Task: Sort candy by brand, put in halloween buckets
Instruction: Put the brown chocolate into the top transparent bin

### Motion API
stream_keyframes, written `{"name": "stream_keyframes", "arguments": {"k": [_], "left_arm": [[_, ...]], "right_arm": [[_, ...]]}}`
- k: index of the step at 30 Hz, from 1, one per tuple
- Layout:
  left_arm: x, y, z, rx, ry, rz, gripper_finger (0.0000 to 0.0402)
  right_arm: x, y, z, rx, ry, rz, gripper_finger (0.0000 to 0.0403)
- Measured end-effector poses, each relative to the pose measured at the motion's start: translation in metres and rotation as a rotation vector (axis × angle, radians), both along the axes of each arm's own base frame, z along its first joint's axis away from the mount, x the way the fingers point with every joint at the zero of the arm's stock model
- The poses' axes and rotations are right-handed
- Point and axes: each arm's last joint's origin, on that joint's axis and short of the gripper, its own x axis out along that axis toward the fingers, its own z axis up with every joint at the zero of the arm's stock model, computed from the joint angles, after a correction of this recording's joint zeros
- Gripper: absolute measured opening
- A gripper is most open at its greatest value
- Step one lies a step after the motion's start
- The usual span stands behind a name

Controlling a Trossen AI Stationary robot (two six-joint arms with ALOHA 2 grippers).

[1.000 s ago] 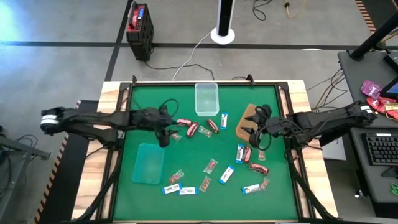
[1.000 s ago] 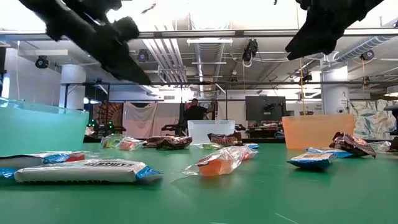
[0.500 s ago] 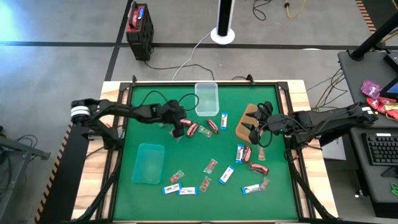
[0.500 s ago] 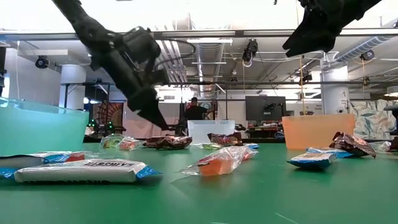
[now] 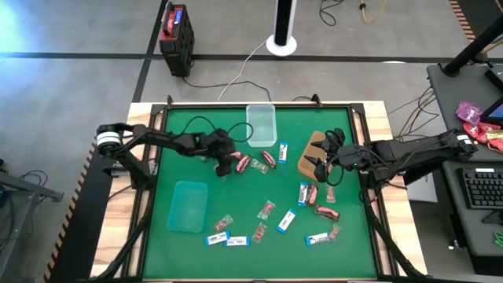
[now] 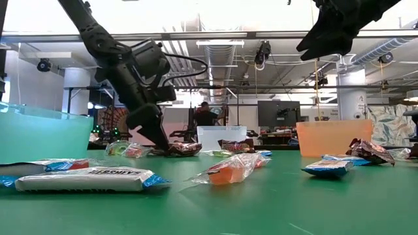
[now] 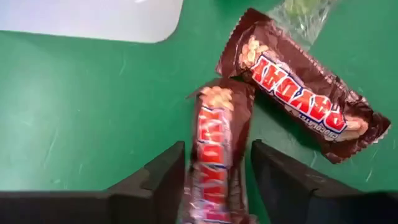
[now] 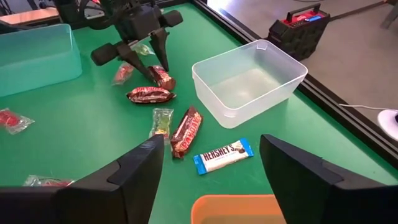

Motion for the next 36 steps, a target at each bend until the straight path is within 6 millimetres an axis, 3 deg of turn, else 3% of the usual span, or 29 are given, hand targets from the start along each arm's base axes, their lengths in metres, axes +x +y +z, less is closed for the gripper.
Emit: {"name": "stream_keyframes", "arguments": {"k": [8,12,16,24,28,32,36], "left_arm": [[-0.001,0.0,0.001,0.002,-0.004,-0.002,0.0044],[-0.001,-0.001,0.005,-0.001,-0.011,-0.009,0.001],[-0.001,-0.002,0.023,-0.001,-0.076,-0.028,0.0011],[0.004,0.0,0.099,0.152,-0.321,-0.155,0.0022],[0.015,0.013,0.125,0.275,-0.401,-0.182,0.0007],[0.036,0.04,0.128,0.3,-0.389,-0.158,0.0006],[0.057,0.067,0.112,0.254,-0.349,-0.141,0.0008]], "right_arm": [[0.0,0.0,0.0,0.006,-0.003,-0.004,0.0261],[0.0,0.0,0.0,0.005,-0.003,-0.004,0.0263],[0.0,0.0,0.0,0.005,-0.002,-0.003,0.0262],[0.0,0.0,0.0,0.005,-0.002,-0.003,0.0264],[0.0,0.0,0.0,0.003,-0.002,-0.002,0.0265],[0.001,0.0,-0.001,-0.002,0.001,0.001,0.0265],[0.002,0.0,-0.002,-0.003,0.007,0.002,0.0265]]}}
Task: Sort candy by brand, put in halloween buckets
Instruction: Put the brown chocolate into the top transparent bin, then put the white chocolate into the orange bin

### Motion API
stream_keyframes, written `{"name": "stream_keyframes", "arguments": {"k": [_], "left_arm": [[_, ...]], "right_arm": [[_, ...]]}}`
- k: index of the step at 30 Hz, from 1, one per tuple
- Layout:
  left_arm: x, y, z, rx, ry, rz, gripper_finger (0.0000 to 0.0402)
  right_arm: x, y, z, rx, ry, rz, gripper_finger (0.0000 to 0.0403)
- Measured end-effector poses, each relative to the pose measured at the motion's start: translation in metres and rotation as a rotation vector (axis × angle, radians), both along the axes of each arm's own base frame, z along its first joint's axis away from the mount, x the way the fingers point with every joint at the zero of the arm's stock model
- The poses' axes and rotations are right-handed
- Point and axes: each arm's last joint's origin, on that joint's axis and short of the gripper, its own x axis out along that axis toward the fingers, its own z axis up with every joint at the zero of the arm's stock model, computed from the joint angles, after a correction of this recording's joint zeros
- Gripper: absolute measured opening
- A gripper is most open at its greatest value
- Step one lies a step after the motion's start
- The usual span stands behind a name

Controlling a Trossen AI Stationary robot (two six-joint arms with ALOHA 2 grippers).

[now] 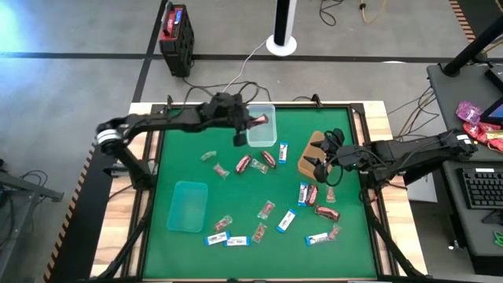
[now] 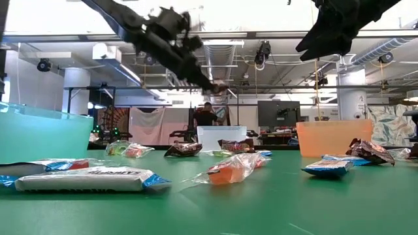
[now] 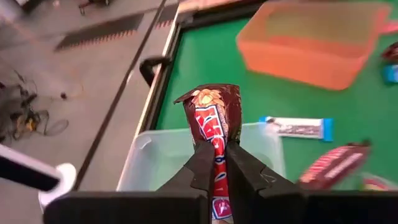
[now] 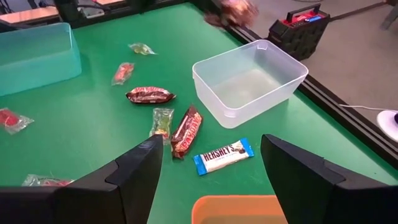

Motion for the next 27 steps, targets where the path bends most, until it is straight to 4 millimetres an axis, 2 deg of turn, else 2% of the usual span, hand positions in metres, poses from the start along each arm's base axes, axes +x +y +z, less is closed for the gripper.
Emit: {"name": "stream_keyframes", "arguments": {"k": [4,8,12,17,22,27], "left_arm": [[0.016,0.018,-0.02,-0.068,0.054,0.046,0.0012],[0.027,0.027,-0.033,-0.118,0.144,0.058,0.004],[0.034,0.031,-0.035,-0.138,0.192,0.061,0.0085],[0.034,0.031,-0.03,-0.129,0.188,0.061,0.0125],[0.019,0.017,-0.008,-0.144,0.148,0.06,0.0134],[-0.005,-0.02,0.009,-0.17,0.071,-0.005,0.0134]], "right_arm": [[0.001,0.0,-0.001,-0.001,0.006,0.0,0.0265],[0.002,0.0,-0.003,-0.001,0.017,0.0,0.0265],[0.003,0.0,-0.003,-0.001,0.02,-0.001,0.0265],[0.004,0.001,-0.004,0.003,0.021,-0.004,0.0265],[0.005,0.001,-0.003,0.041,-0.015,-0.025,0.0265],[0.012,0.003,-0.001,0.11,-0.023,-0.014,0.0263]]}}
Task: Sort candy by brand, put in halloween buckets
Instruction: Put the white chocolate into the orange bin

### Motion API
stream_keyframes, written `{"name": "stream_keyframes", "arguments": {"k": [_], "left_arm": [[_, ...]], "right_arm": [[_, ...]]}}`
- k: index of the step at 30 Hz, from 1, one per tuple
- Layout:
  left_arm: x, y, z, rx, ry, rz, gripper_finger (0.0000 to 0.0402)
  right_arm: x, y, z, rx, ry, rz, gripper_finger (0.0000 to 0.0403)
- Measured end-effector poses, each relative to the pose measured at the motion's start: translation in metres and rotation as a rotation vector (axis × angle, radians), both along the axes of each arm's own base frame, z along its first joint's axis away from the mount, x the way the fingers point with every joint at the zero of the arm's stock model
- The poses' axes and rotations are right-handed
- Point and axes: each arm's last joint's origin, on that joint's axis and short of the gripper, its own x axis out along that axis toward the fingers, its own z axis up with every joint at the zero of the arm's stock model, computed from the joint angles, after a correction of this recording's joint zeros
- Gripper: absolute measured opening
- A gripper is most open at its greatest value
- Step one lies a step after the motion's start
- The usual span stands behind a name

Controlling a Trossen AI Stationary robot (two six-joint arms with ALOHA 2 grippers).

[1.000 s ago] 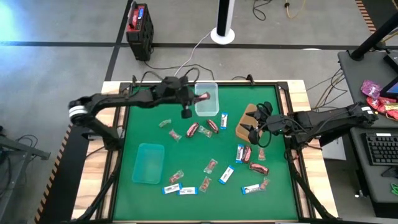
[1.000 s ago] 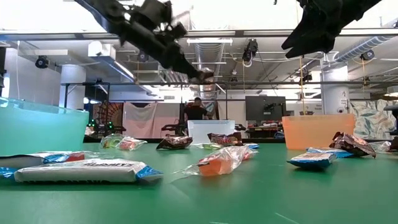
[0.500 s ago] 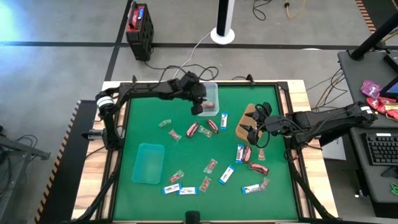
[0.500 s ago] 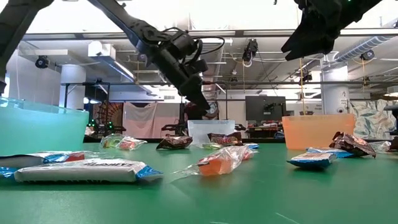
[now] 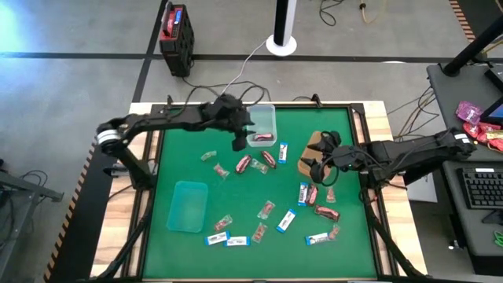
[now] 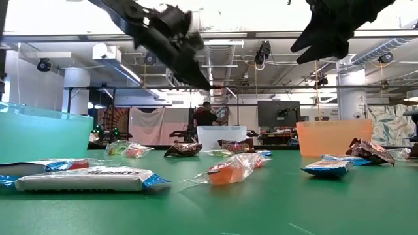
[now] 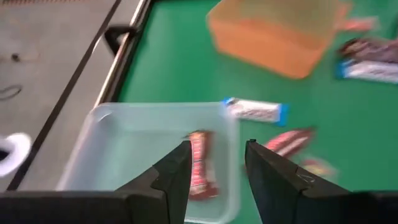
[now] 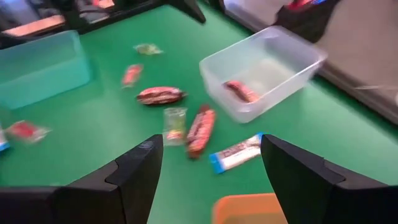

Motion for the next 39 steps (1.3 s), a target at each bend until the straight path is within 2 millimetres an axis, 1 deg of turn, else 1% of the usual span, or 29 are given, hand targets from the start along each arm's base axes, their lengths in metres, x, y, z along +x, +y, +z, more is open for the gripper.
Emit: {"name": "stream_keyframes", "arguments": {"k": [3,7,11,15,18,21,24,28,33,39], "left_arm": [[-0.015,-0.027,0.004,-0.024,-0.076,-0.025,0.0135],[-0.035,-0.067,-0.001,-0.05,-0.148,-0.06,0.0135],[-0.052,-0.101,0.0,-0.024,-0.243,-0.049,0.0135],[-0.066,-0.127,0.008,-0.041,-0.302,-0.058,0.0135],[-0.073,-0.141,0.013,-0.064,-0.333,-0.081,0.0135],[-0.077,-0.154,0.016,-0.09,-0.353,-0.116,0.0135],[-0.078,-0.165,0.019,-0.108,-0.366,-0.136,0.0135],[-0.076,-0.18,0.02,-0.111,-0.366,-0.167,0.0135],[-0.074,-0.195,0.018,-0.135,-0.352,-0.196,0.0135],[-0.071,-0.207,0.014,-0.156,-0.352,-0.229,0.0135]], "right_arm": [[0.013,0.004,0.004,0.066,0.015,0.055,0.0258],[0.037,0.012,0.003,0.162,0.119,0.183,0.0247],[0.057,0.021,-0.006,0.183,0.35,0.266,0.0237],[0.068,0.033,-0.012,0.162,0.584,0.303,0.0235],[0.075,0.051,-0.011,0.114,0.675,0.389,0.0234],[0.082,0.076,-0.013,0.033,0.687,0.526,0.0229],[0.089,0.098,-0.026,-0.023,0.706,0.627,0.0227],[0.099,0.12,-0.048,-0.055,0.726,0.69,0.0228],[0.109,0.137,-0.073,-0.069,0.743,0.72,0.0239],[0.119,0.142,-0.097,-0.087,0.776,0.736,0.0254]]}}
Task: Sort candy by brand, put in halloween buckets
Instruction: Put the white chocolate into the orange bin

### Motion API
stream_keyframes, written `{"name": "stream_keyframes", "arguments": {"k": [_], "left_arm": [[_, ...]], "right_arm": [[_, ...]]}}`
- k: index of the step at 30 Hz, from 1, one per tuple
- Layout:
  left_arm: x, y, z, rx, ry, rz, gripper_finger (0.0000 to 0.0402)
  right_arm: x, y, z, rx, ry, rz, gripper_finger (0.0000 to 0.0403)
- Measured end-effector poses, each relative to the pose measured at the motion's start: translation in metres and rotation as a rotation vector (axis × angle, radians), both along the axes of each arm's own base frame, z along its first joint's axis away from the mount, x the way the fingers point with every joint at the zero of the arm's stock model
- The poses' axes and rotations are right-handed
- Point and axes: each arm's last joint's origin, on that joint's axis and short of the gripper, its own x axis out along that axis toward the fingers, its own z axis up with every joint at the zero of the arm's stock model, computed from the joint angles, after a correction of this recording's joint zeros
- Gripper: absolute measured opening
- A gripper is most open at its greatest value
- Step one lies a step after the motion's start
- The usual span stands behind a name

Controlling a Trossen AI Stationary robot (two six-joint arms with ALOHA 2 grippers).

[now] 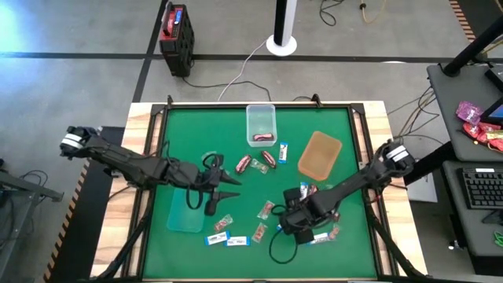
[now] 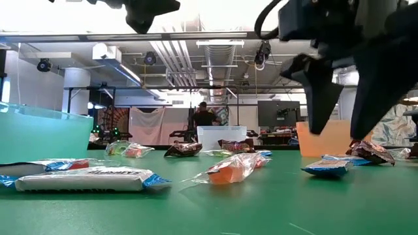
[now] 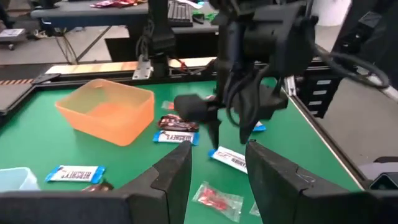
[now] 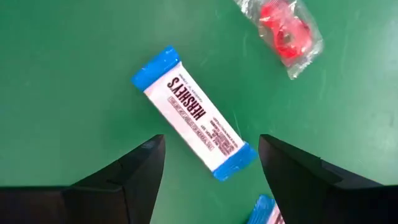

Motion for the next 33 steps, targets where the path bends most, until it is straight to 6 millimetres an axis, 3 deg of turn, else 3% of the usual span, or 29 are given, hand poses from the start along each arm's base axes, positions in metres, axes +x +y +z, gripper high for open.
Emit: {"name": "stream_keyframes", "arguments": {"k": [6,12,16,25,33], "left_arm": [[0.004,-0.003,-0.004,-0.002,0.003,-0.006,0.0135],[0.01,-0.005,-0.009,0.005,0.004,-0.008,0.0135],[0.013,-0.006,-0.012,0.012,0.004,-0.01,0.0135],[0.014,-0.006,-0.014,0.028,0.006,-0.014,0.0135],[0.014,-0.006,-0.014,0.032,0.003,-0.016,0.0135]], "right_arm": [[0.008,0.004,-0.024,-0.028,0.023,0.064,0.025],[0.011,0.001,-0.029,-0.031,0.036,0.074,0.0225],[0.014,-0.004,-0.028,-0.009,0.045,0.063,0.0187],[0.018,-0.015,-0.026,0.025,0.05,0.084,0.0059],[0.017,-0.018,-0.018,0.044,0.036,0.059,0.0039]]}}
